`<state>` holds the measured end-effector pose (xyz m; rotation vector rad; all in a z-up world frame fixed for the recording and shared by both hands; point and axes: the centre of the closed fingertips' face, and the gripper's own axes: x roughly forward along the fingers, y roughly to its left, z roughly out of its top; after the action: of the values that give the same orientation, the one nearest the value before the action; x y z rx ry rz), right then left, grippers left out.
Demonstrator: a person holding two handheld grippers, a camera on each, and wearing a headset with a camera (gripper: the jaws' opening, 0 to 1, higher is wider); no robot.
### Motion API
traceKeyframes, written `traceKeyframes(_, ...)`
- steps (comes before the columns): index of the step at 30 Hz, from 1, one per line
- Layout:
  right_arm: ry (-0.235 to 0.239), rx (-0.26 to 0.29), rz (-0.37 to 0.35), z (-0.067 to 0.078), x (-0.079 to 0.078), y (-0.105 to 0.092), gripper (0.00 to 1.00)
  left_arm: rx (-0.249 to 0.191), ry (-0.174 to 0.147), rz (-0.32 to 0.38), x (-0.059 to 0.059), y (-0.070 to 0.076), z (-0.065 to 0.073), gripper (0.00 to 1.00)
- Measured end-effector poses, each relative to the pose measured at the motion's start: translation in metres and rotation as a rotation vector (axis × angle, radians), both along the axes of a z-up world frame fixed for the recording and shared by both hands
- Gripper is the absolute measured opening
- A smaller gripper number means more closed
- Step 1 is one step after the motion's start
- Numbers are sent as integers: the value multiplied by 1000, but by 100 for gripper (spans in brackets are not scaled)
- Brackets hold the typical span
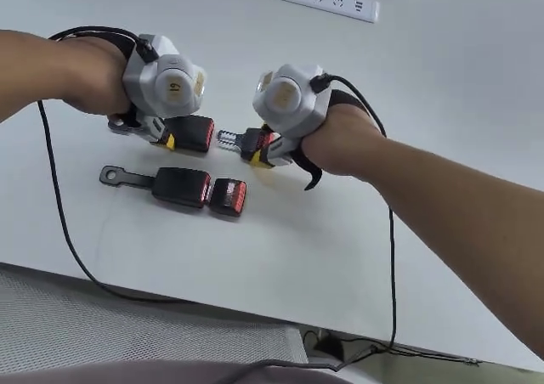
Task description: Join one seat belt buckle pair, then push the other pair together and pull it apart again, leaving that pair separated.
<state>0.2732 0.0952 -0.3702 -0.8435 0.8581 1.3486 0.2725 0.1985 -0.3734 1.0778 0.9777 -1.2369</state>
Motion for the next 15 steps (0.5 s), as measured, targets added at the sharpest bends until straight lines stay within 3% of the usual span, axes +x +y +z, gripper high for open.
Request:
traceKeyframes(8, 6, -26, 22, 0, -4, 6, 33, -13, -1, 1, 3, 1, -3, 31)
traceKeyframes(15, -6, 0, 14, 2, -5, 6, 33, -9, -1, 2, 3, 0, -3, 31)
